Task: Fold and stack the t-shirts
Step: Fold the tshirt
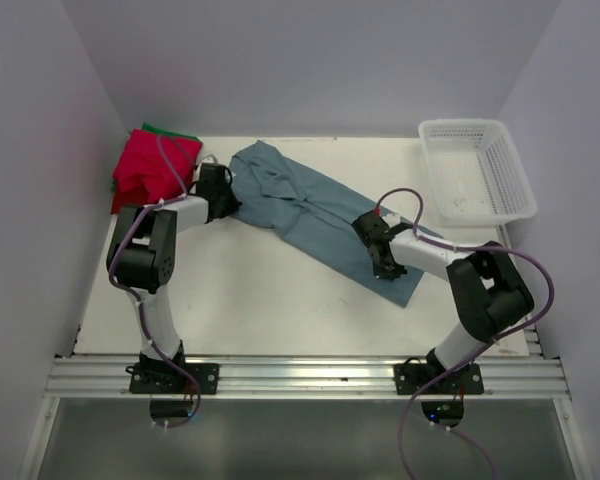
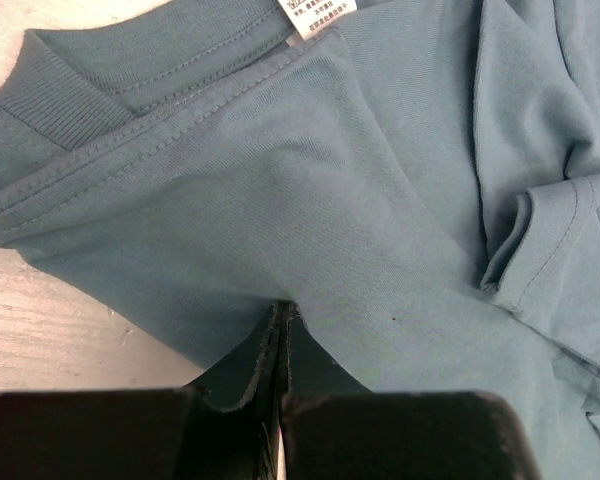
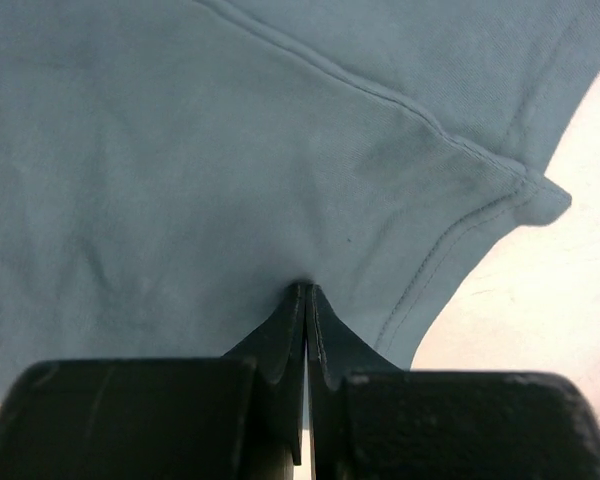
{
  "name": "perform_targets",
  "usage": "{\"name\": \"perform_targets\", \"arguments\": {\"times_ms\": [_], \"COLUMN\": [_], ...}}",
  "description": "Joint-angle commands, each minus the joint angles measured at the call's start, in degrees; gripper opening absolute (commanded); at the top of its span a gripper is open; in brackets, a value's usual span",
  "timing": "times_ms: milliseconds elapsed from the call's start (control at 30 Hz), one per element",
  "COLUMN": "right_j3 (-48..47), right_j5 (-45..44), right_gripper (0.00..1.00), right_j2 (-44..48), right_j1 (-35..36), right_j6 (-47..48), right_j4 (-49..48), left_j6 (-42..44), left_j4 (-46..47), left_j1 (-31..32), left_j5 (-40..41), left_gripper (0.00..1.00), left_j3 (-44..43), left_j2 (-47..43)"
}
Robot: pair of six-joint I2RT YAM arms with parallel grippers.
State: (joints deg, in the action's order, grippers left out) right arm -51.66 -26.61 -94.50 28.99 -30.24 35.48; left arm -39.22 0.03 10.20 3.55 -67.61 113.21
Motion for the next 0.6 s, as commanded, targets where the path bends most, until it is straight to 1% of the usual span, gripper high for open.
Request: {"name": "perform_targets", "arguments": {"times_ms": [0, 33, 67, 100, 167, 233, 267, 333, 367, 567], "right_j3": [3.6, 4.1, 4.8, 6.4, 9.2, 10.4, 11.7, 12.5, 12.6, 11.3], "right_j5": [19.4, 21.3, 25.6, 27.8, 32.7, 33.3, 34.9, 35.8, 36.2, 37.8], "right_gripper": [0.0, 0.0, 0.0, 0.0, 0.0, 0.0, 0.0, 0.0, 0.0, 0.0], "right_j2": [-4.2, -4.6, -5.3, -5.7, -5.9, -5.5, -4.7, -4.1, -3.9, -3.8], "right_j1": [6.2, 7.7, 9.0, 11.2, 13.4, 17.0, 18.5, 22.9, 26.3, 37.3], "right_j6": [-2.0, -2.2, -2.5, -3.0, -4.8, -7.7, -8.6, -11.8, -12.7, -19.9], "right_j4": [-5.4, -6.4, -7.0, -7.9, -11.7, -13.4, -14.2, -15.9, -16.2, -17.8], "left_j6": [1.5, 1.7, 1.9, 2.0, 2.6, 3.3, 3.5, 4.2, 4.5, 6.5], "left_j4": [-2.7, -2.6, -2.8, -3.3, -3.5, -4.9, -4.9, -5.2, -5.1, -7.1], "left_j1": [-1.1, -1.1, -1.1, -1.1, -1.1, -1.2, -1.2, -1.3, -1.3, -1.9], "left_j5": [-0.7, -1.3, -1.6, -2.0, -3.3, -4.9, -5.5, -6.9, -7.4, -12.4], "left_gripper": [0.0, 0.0, 0.0, 0.0, 0.0, 0.0, 0.0, 0.0, 0.0, 0.0], "left_j3": [-1.6, -2.2, -3.3, -4.1, -6.5, -9.4, -10.2, -12.9, -13.7, -21.9], "left_j2": [-0.4, -0.1, 0.9, 1.5, 3.4, 4.9, 6.2, 7.5, 8.9, 15.7]}}
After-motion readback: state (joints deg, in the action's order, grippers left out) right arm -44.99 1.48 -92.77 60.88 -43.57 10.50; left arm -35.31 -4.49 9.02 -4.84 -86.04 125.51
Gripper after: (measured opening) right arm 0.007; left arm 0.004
